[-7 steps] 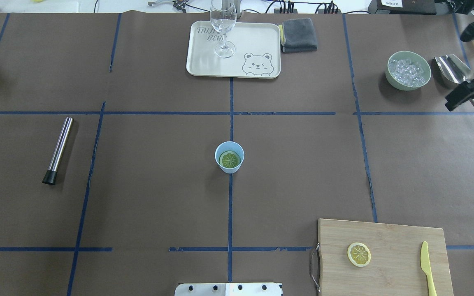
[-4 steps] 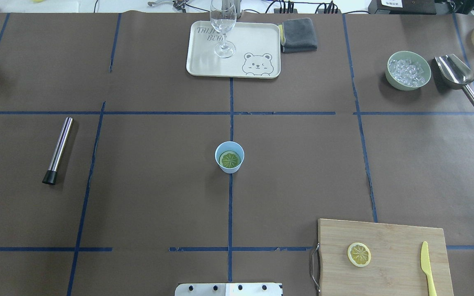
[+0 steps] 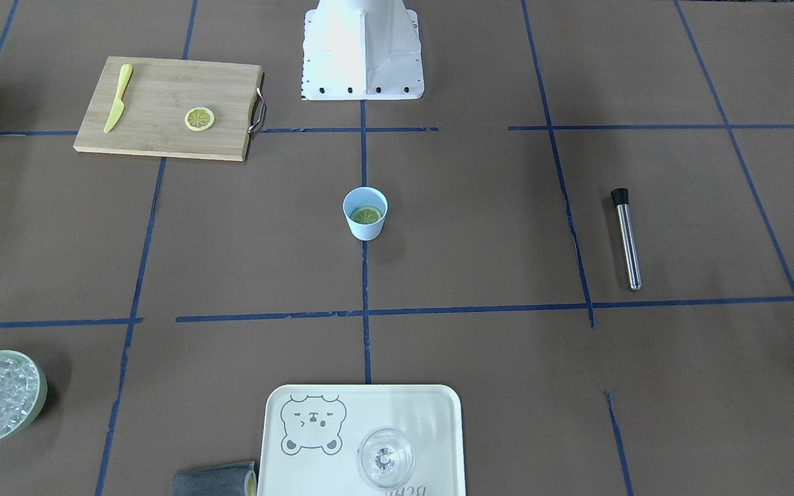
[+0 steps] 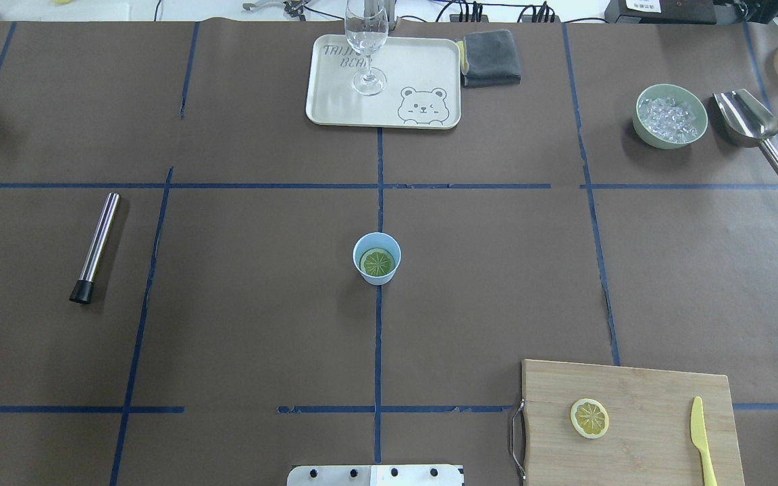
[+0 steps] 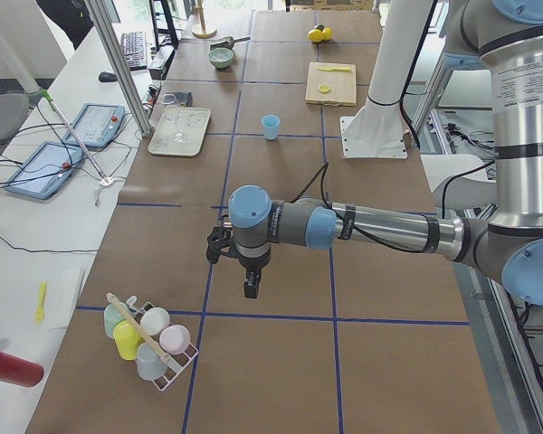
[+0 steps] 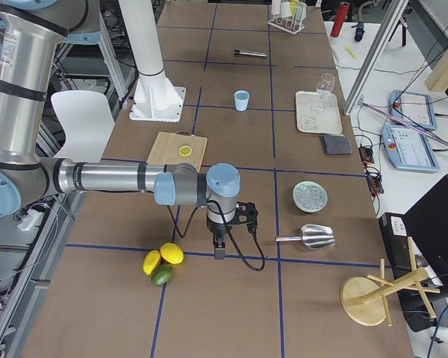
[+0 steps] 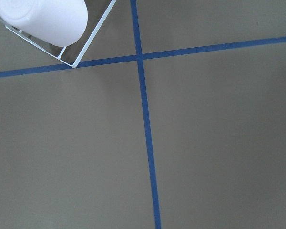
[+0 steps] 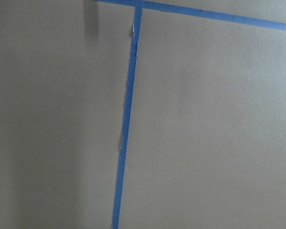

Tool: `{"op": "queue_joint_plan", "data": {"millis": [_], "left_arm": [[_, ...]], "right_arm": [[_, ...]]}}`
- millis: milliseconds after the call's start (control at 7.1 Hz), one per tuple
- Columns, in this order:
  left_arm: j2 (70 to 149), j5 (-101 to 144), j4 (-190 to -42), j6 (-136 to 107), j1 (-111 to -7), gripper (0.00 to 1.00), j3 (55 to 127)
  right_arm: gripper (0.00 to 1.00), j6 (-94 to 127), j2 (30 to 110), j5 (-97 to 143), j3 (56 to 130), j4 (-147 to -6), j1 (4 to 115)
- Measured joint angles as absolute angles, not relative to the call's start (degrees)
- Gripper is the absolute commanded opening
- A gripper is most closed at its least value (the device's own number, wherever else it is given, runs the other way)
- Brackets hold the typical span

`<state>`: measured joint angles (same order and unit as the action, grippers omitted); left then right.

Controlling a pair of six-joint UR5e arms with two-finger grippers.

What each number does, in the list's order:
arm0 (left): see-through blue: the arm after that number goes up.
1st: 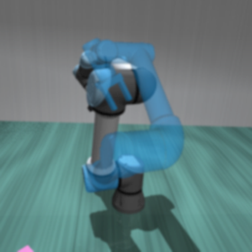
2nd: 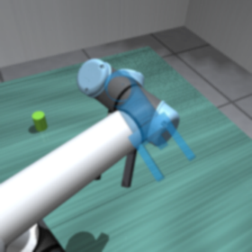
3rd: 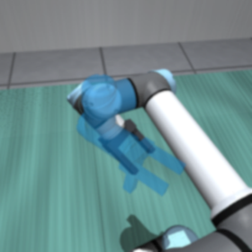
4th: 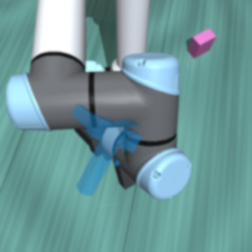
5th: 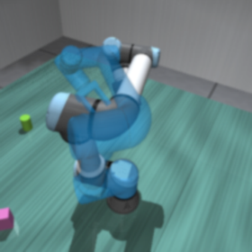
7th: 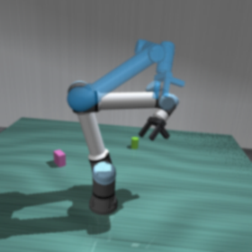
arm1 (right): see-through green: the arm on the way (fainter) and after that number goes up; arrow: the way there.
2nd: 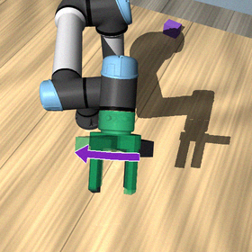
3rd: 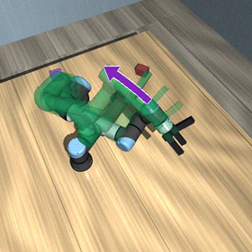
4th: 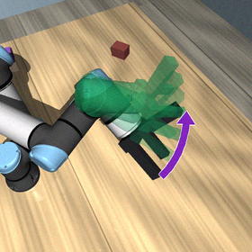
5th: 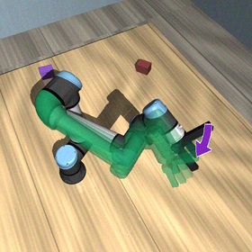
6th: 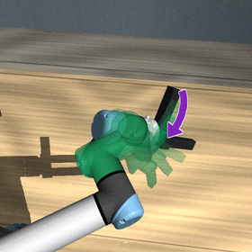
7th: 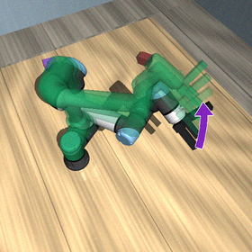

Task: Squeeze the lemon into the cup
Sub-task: 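Move the left gripper toward the metal muddler lying on the table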

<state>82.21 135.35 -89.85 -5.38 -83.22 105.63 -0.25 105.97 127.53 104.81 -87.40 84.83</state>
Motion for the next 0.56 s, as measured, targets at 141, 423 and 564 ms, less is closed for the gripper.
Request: {"op": "queue_joint_plan", "data": {"millis": [141, 423, 564], "left_arm": [[83.8, 135.4, -89.9, -8.9, -80.4, 1.0, 105.6], [87.6, 135.4, -91.9, -17.2, -73.7, 1.0, 104.8], [90.2, 135.7, -94.0, -22.1, -70.7, 1.0, 103.2]], "right_arm": [[1.0, -0.3, 106.2, 128.3, 103.6, -85.6, 85.3], [1.0, -0.4, 106.4, 129.3, 102.9, -84.6, 86.0], [1.0, -0.5, 106.5, 129.4, 102.9, -84.5, 86.2]]}}
